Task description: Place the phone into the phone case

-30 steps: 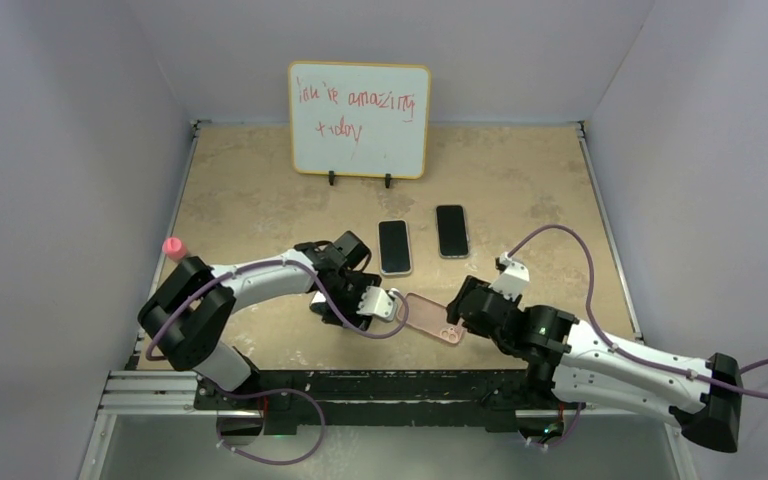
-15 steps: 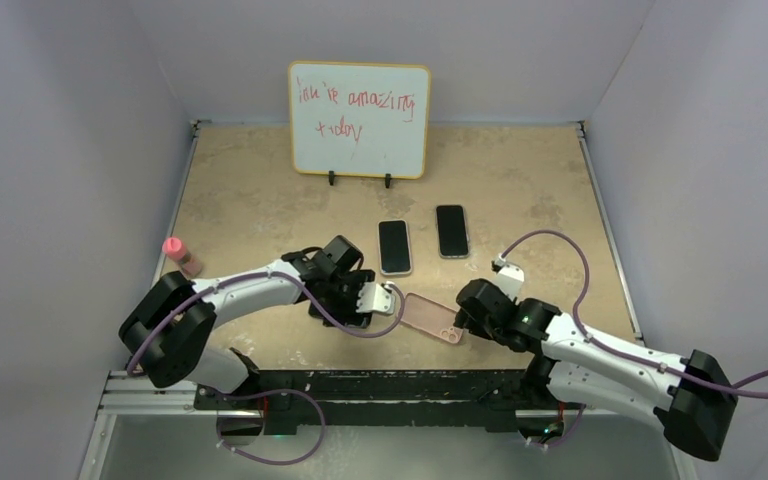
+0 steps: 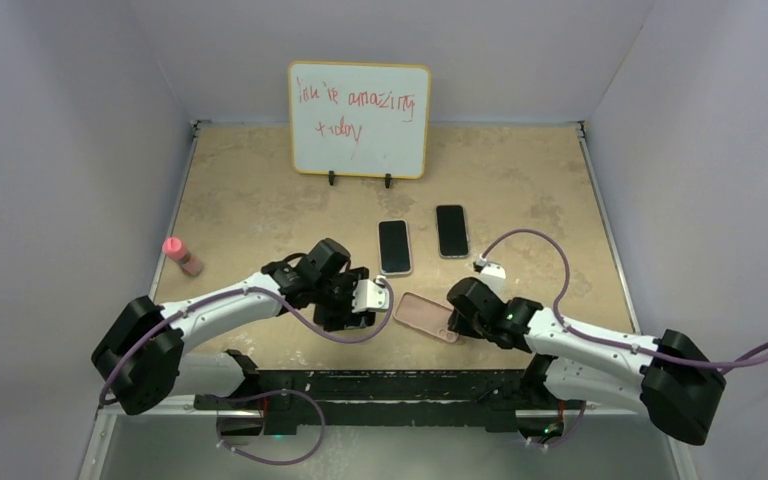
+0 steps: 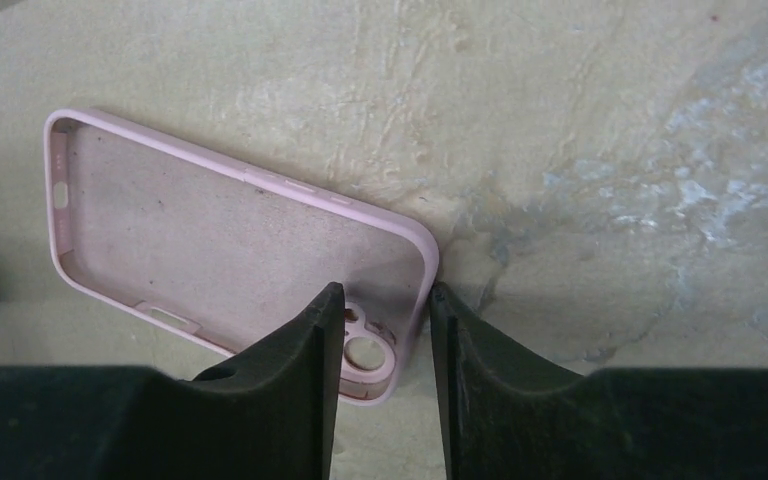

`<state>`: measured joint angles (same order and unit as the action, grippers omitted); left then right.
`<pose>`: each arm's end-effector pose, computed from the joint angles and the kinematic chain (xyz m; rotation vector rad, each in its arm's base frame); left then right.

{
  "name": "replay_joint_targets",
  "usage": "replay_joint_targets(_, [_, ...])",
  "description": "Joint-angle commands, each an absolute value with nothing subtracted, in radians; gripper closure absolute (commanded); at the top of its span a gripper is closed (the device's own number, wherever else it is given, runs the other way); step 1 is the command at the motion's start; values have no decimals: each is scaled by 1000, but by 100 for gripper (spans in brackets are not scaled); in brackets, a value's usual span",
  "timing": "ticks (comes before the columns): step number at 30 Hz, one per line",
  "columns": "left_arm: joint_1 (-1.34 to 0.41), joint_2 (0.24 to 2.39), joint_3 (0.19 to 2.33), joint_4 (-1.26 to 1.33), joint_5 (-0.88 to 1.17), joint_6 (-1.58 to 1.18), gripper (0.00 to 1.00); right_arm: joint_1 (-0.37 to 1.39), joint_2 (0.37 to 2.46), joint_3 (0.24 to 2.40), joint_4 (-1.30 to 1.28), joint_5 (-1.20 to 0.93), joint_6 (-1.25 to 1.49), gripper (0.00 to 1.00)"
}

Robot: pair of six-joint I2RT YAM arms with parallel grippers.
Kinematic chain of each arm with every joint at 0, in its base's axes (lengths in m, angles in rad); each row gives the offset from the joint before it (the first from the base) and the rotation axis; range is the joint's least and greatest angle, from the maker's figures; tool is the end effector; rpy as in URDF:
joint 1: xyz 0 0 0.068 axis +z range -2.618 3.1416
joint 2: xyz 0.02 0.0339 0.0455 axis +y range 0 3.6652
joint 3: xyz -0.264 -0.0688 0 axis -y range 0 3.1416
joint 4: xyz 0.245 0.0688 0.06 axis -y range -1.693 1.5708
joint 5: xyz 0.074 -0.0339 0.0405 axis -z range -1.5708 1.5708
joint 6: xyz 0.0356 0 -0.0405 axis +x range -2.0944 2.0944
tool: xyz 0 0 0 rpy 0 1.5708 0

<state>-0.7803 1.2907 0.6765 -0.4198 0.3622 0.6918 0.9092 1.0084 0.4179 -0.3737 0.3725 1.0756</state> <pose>0.1593 -0.1755 0.1829 1.8273 1.8237 -0.5030 0.1191 0.1319 0.1622 0.3517 2.4584 0.3943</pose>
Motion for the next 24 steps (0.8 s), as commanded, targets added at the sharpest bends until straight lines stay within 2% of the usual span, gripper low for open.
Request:
replay_joint_targets(1, [-785,1233,667,-340,433,652,63,908,1055,425,-263,334,963,64])
replay_joint_targets(7, [-785,1207,656,-312,465,647,64,908,1150,485,-138,297,810,80])
replay_joint_targets(14, [-785,1179,649,-302,494,652,64,908,1250,529,38,214,658,89])
replay_joint_targets(20, [-785,1175,653,-264,540,619,65,916,1297,558,84,151,605,89])
replay_joint_targets(24, [-785,1165,654,-216,597,555,65,917,1301,610,-6,185,676,74])
